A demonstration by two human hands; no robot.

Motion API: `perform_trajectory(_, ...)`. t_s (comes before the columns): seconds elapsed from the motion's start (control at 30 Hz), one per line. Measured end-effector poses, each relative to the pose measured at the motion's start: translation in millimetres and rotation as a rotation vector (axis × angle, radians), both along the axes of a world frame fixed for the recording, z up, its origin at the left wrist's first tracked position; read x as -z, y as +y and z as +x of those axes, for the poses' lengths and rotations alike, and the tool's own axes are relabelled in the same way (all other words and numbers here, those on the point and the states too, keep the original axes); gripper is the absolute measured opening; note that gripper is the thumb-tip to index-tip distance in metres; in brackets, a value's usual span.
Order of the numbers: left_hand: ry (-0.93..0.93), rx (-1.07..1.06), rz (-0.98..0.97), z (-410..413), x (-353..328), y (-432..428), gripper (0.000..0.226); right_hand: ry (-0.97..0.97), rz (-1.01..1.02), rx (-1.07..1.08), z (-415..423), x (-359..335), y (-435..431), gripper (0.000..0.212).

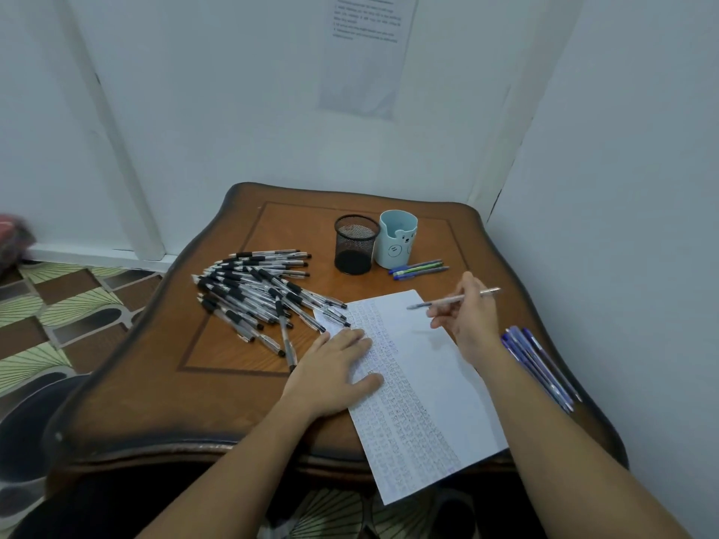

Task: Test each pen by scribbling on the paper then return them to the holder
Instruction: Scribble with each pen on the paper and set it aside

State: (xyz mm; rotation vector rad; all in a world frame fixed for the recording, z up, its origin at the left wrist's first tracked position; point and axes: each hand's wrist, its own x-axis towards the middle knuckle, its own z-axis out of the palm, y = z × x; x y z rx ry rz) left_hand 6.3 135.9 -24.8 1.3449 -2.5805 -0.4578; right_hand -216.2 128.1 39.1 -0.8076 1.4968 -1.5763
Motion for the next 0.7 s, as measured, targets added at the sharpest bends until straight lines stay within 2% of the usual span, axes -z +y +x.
perform_trajectory(0.1,-0.007,-0.001,-0.004,0,1,-2,0.076,0.006,0.067,-0.162,6,16,5,0.049)
perform_trajectory(0.2,-0.009,-0.001,-0.005,-1,2,-2,0.079,0.080,0.023,-0.205,9,28,7,0.025)
perform_trajectory(0.3,-0.003,-0.007,-0.007,-2,2,-3,0.083,0.222,0.005,-0.214,11,37,3,0.033)
perform_trajectory(0.43,0.000,-0.011,-0.008,-2,3,-4,0.085,0.180,0.057,-0.349,17,52,1,0.019)
perform_trajectory(0.5,0.006,-0.013,-0.003,-2,3,-5,0.085,0.185,0.063,-0.324,16,58,1,0.024)
perform_trajectory(0.6,0.013,-0.016,-0.001,-2,5,-5,0.086,0.299,0.055,-0.235,15,64,1,0.045)
perform_trajectory(0.7,0.023,-0.022,-0.008,-2,7,-6,0.085,0.396,0.062,-0.228,16,68,2,0.045)
